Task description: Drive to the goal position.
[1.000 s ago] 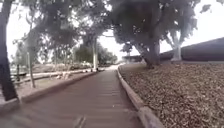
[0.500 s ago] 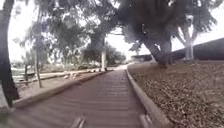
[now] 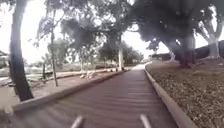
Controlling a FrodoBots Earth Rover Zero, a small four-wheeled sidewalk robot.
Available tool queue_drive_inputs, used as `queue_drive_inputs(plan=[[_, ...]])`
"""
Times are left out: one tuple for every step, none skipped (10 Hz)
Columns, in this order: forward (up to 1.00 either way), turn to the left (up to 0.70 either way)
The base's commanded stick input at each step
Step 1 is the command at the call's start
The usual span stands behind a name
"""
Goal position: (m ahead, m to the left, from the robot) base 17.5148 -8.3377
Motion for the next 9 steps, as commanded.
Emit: queue_drive_inputs(plan=[[1.00, 0.00], [1.00, 0.00], [0.99, 0.00], [0.97, 0.00], [0.95, 0.00], [0.94, 0.00], [0.94, 0.00], [0.93, 0.00], [0.93, 0.00]])
